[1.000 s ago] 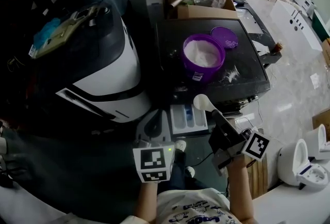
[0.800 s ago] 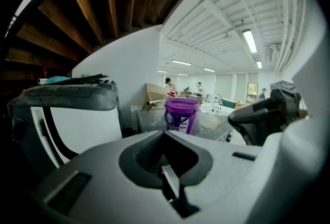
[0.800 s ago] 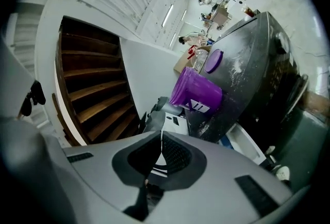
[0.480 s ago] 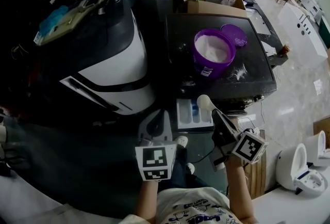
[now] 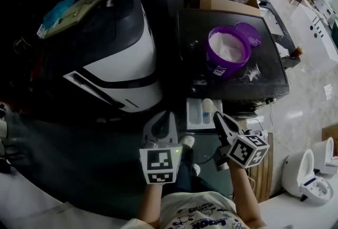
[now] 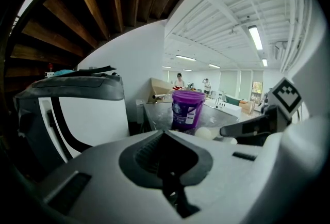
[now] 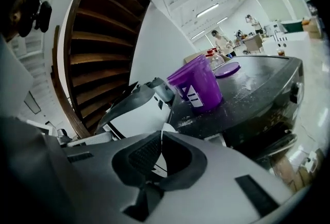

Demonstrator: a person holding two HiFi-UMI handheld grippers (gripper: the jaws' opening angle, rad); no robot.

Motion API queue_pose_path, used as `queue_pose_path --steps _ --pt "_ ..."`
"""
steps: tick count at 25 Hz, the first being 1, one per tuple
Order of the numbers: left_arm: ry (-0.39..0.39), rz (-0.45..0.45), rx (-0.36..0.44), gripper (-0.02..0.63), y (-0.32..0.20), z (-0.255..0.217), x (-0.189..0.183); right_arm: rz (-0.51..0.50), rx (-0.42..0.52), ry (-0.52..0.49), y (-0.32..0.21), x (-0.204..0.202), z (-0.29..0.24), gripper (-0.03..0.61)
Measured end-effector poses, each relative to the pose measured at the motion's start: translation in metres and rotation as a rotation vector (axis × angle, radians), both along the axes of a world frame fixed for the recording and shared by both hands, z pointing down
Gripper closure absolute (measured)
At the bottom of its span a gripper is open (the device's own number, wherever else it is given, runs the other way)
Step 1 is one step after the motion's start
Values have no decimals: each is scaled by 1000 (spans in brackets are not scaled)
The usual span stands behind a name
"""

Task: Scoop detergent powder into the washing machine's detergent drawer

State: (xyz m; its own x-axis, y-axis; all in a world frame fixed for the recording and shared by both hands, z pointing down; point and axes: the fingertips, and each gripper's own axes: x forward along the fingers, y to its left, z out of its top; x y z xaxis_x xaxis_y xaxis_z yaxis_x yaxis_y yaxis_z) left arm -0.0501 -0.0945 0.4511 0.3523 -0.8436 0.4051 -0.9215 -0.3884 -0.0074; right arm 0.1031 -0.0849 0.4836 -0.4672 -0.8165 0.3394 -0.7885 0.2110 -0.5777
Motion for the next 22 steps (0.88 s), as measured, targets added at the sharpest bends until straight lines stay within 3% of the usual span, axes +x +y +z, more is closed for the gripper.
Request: queue_pose_path --steps 8,22 --pt "-4 -13 -20 612 -1 10 -7 -62 7 173 -6 -13 21 558" --pt "-2 -47 -44 612 0 23 -15 -224 65 584 -10 -30 46 558"
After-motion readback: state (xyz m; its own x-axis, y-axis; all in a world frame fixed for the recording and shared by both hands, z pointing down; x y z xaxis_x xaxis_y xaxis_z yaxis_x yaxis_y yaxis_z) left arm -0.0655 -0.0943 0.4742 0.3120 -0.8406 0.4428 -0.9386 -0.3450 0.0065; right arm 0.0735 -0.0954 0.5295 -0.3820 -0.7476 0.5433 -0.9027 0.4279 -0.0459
